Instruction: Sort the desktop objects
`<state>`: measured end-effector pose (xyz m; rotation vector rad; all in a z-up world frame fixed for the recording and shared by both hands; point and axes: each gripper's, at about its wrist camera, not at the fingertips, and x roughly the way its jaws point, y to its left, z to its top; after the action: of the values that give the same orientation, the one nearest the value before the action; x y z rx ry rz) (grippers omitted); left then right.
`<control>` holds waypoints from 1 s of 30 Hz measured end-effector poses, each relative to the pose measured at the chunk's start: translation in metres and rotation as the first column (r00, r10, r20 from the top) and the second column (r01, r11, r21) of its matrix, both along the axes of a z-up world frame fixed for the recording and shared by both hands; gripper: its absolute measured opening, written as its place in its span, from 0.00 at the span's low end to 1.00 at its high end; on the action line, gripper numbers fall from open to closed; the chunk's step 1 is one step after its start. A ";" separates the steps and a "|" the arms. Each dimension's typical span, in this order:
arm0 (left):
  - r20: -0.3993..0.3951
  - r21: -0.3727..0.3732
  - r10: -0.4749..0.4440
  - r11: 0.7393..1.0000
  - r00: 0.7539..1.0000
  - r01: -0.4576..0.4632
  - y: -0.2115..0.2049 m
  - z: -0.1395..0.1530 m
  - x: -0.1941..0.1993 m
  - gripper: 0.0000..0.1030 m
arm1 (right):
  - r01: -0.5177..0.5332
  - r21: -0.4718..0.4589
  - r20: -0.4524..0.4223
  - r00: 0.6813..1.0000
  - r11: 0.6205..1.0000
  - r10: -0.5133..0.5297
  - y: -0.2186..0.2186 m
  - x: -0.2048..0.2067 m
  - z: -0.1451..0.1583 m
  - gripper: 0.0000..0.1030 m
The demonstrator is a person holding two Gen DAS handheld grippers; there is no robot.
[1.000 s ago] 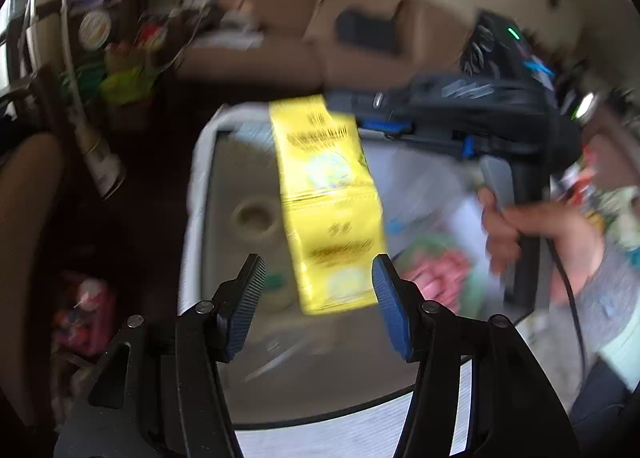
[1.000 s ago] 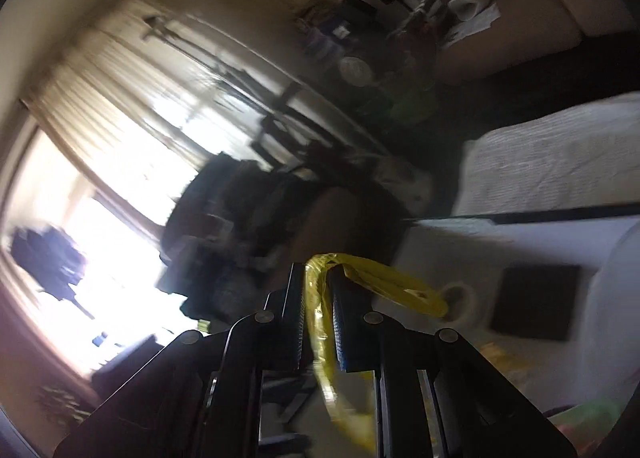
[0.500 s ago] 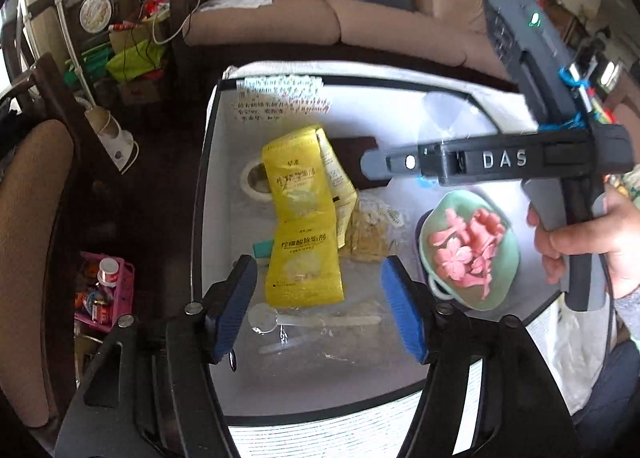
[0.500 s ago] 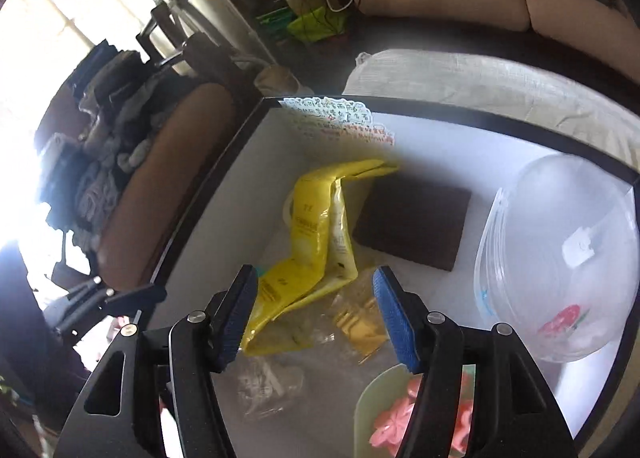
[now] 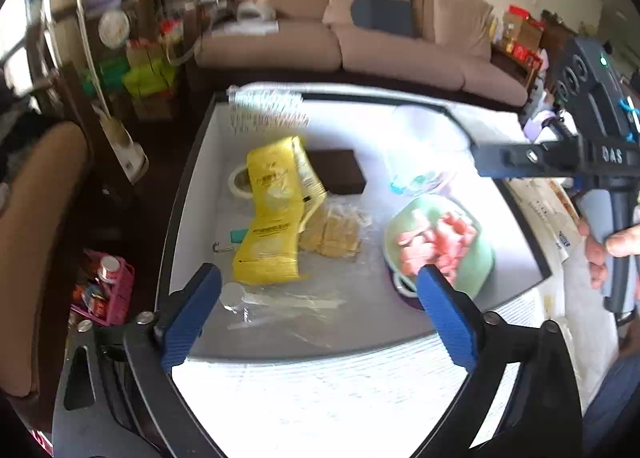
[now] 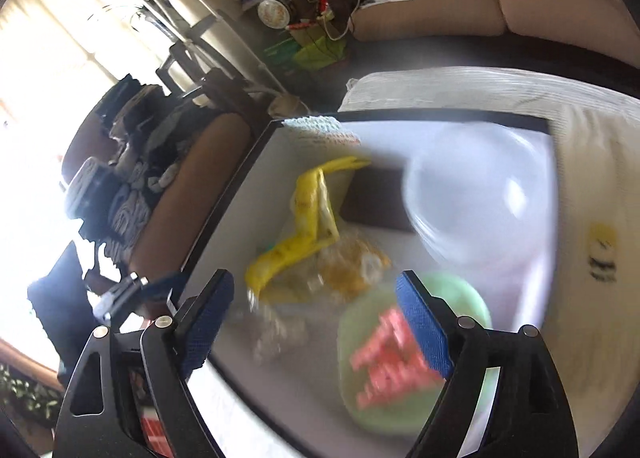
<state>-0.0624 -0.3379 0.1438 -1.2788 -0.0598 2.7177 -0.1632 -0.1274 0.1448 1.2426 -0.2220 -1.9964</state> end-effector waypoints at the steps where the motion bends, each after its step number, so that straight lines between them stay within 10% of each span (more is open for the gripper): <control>1: -0.024 0.001 -0.002 1.000 1.000 0.002 0.009 0.005 0.010 0.99 | -0.001 0.013 -0.018 1.000 1.000 0.001 0.012 0.010 0.004 0.84; 11: -0.004 0.120 -0.131 0.984 0.991 0.130 0.129 0.004 0.073 0.99 | 0.039 0.179 -0.114 0.993 0.983 -0.019 0.138 0.104 0.020 0.90; 30: 0.207 0.171 -0.185 0.974 0.961 0.151 0.291 -0.117 0.063 0.99 | 0.270 0.119 -0.024 0.963 0.955 -0.269 0.300 0.172 -0.078 0.90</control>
<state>0.0005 -0.0464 0.0267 -1.4626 -0.1714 2.3694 0.0090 0.1726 0.0666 1.3396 -0.2836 -2.2769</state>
